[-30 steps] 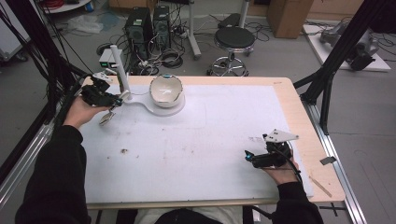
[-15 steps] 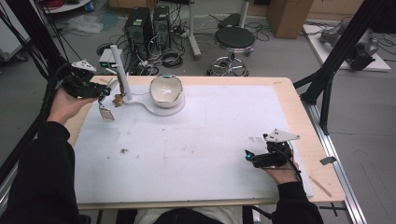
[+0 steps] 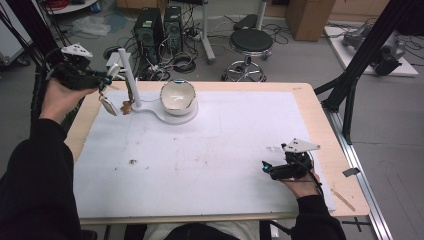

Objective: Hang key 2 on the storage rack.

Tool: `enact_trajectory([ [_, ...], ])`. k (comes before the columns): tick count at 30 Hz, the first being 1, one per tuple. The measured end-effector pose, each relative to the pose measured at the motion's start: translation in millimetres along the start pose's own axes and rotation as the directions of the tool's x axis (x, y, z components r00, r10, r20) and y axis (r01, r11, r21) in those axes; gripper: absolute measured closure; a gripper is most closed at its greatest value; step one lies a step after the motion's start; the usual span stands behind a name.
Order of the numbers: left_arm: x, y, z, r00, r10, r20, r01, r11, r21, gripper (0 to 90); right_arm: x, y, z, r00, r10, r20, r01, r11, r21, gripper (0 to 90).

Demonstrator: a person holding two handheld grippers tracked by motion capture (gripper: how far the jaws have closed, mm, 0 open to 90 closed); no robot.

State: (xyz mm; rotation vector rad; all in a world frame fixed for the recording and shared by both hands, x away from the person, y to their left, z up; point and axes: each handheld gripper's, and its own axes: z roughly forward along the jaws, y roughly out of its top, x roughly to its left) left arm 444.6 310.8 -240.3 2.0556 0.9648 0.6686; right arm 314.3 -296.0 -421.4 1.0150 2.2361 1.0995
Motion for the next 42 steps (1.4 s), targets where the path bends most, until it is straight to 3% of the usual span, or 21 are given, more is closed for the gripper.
enact_trajectory([
  [5,-0.1,13.9,-4.3,0.9999,0.01,0.005,-0.01,0.9997,-0.023,75.3,0.0,0.0,0.2,1.0,0.0,-0.001,0.0,1.0,0.001,2.3],
  [7,1.5,22.7,-3.5,0.9997,0.017,0.014,-0.017,0.9998,-0.009,75.3,0.0,-0.1,0.7,1.0,0.0,-0.001,0.0,1.0,0.002,2.3],
  [14,-4.9,55.3,1.9,0.9978,0.055,0.037,-0.054,0.9979,-0.035,75.3,1.3,-1.3,0.3,1.0,-0.004,0.0,0.004,1.0,0.01,2.3],
  [22,-11.1,75.3,11.3,0.9951,0.079,0.06,-0.077,0.9961,-0.042,75.3,0.0,-3.3,-1.8,1.0,-0.001,0.004,0.001,1.0,0.005,2.3],
  [29,-9.4,80.2,24.7,0.9939,0.077,0.08,-0.074,0.9967,-0.033,75.3,0.0,-3.5,-1.6,1.0,-0.001,0.001,0.001,1.0,0.011,2.3],
  [35,0.4,77.4,33.5,0.9963,0.061,0.06,-0.06,0.998,-0.018,75.3,-0.2,-4.3,-1.7,1.0,-0.002,0.007,0.002,1.0,0.013,2.3],
  [40,17.1,75.1,37.5,0.9979,0.0,0.064,0.005,0.9977,-0.067,75.3,-0.8,-6.7,-3.2,0.9999,0.005,0.014,-0.006,1.0,0.023,2.3],
  [42,16.6,74.8,41.8,0.9981,0.009,0.06,-0.006,0.9984,-0.057,75.2,-1.2,-7.5,-4.0,0.9998,0.007,0.019,-0.008,1.0,0.025,2.3],
])
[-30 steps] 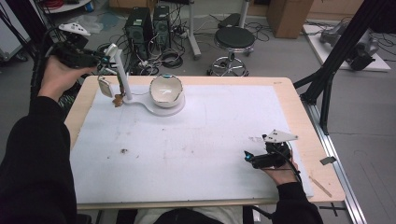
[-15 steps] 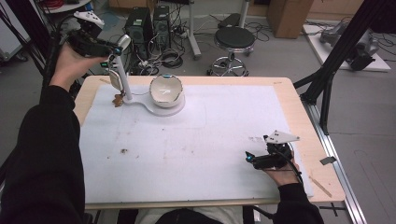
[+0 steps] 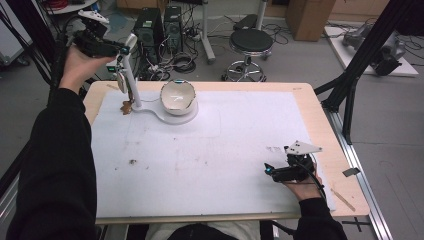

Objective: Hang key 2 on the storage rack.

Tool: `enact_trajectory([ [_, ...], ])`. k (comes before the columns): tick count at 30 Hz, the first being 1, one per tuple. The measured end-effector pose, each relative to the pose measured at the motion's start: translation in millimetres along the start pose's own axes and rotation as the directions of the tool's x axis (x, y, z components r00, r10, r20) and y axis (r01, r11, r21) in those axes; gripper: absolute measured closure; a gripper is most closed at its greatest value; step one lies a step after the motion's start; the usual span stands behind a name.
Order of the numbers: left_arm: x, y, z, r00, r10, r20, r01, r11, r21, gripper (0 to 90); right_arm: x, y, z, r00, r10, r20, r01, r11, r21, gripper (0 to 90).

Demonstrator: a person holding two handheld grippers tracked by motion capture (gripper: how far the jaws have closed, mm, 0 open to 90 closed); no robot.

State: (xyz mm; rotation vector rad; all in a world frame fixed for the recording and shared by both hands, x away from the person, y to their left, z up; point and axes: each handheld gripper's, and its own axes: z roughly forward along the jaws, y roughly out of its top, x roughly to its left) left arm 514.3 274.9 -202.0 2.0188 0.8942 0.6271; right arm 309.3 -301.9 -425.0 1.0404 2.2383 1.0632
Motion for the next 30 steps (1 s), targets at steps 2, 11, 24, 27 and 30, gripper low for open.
enact_trajectory([
  [2,-1.0,-0.2,4.0,1.0,0.006,-0.006,-0.006,1.0,0.003,75.3,-0.6,-0.6,-0.4,1.0,0.002,0.002,-0.002,1.0,0.003,2.3],
  [11,-7.6,-3.7,15.0,0.9965,0.068,-0.048,-0.067,0.9976,0.015,75.3,-0.1,-1.4,-0.2,0.9999,0.006,0.009,-0.006,1.0,0.004,2.3],
  [24,-14.7,-12.6,22.1,0.9961,0.081,-0.034,-0.081,0.9967,-0.007,75.0,-0.2,-0.8,0.0,1.0,0.003,0.005,-0.003,1.0,0.001,2.3],
  [27,-14.2,-12.0,20.5,0.9979,0.05,-0.042,-0.049,0.9987,0.015,73.3,-0.5,-0.9,-1.3,1.0,0.004,0.003,-0.004,1.0,-0.009,2.3],
  [30,-12.9,-10.2,17.0,0.9986,-0.033,-0.041,0.033,0.9994,-0.007,56.5,-0.5,-0.6,-1.8,1.0,0.002,0.004,-0.002,1.0,-0.009,2.3],
])
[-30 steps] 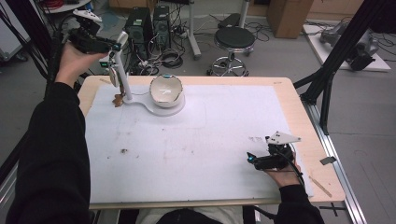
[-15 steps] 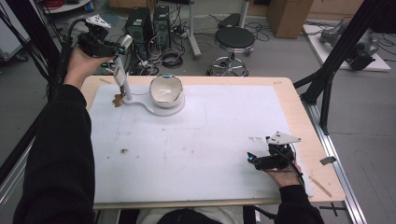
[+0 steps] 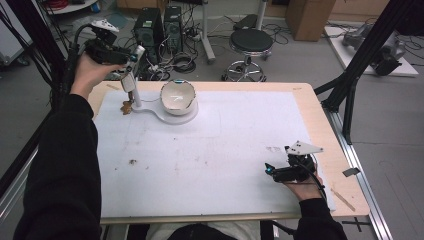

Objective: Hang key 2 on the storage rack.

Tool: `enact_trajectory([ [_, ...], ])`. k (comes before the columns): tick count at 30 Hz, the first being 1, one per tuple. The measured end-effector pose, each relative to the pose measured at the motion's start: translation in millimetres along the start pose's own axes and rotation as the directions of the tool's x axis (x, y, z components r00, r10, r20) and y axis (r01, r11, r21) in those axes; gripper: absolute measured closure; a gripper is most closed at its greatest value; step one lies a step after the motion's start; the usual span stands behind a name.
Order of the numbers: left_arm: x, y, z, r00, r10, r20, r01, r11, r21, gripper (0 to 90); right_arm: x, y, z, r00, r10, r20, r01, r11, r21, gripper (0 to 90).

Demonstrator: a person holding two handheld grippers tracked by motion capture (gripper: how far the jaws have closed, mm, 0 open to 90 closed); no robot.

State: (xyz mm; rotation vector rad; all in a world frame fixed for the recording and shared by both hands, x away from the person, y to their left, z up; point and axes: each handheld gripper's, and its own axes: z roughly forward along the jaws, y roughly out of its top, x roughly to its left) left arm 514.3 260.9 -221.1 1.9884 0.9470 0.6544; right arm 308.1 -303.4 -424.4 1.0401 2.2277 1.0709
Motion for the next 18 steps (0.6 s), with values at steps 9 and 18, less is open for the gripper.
enact_trajectory([
  [9,4.2,0.0,-14.3,0.9967,-0.08,0.016,0.081,0.9955,-0.049,31.1,0.3,1.2,-0.4,1.0,0.001,-0.001,-0.001,1.0,-0.003,2.3],
  [18,-0.4,-7.2,-22.0,0.995,-0.099,0.007,0.099,0.9922,-0.076,13.4,0.6,1.5,0.1,1.0,0.001,-0.003,-0.001,1.0,-0.001,2.3],
])
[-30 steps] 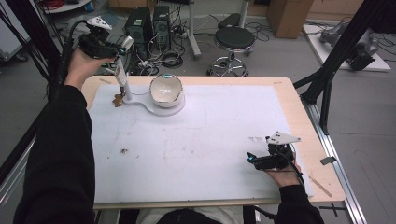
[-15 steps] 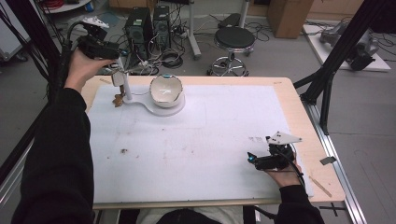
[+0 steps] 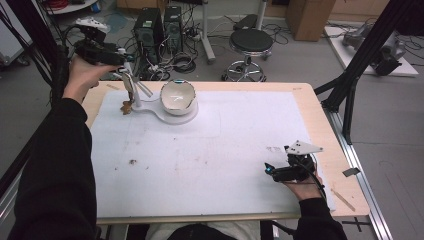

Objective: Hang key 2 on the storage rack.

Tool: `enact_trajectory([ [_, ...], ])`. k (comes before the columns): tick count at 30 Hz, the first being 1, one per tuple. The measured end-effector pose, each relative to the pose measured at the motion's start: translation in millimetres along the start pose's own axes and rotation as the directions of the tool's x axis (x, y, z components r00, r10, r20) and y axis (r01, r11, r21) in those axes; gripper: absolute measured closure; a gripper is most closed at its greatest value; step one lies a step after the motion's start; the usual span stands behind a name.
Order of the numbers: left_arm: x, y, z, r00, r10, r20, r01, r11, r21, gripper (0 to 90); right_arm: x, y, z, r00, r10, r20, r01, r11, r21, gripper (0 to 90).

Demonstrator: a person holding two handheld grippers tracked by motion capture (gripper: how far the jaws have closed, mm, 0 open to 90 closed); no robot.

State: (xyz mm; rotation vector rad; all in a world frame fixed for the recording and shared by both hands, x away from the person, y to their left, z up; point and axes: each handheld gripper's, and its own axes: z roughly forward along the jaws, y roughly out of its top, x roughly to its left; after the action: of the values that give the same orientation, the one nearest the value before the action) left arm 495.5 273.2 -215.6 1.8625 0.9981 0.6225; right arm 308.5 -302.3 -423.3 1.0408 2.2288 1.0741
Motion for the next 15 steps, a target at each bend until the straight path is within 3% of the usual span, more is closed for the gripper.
enact_trajectory([
  [3,1.3,-0.5,-1.5,0.9995,-0.019,-0.024,0.019,0.9997,0.016,1.6,-0.1,0.1,0.1,1.0,0.001,0.0,-0.001,1.0,0.0,2.3],
  [8,0.0,-1.4,-5.7,0.9998,-0.017,0.007,0.017,0.9994,0.03,1.7,-0.6,0.0,0.4,1.0,0.0,0.0,0.0,1.0,0.001,2.3],
  [15,-9.4,-4.9,-13.9,0.9998,0.009,0.016,-0.009,1.0,-0.001,1.7,-0.6,0.2,0.9,1.0,0.004,0.0,-0.004,1.0,0.002,2.3],
])
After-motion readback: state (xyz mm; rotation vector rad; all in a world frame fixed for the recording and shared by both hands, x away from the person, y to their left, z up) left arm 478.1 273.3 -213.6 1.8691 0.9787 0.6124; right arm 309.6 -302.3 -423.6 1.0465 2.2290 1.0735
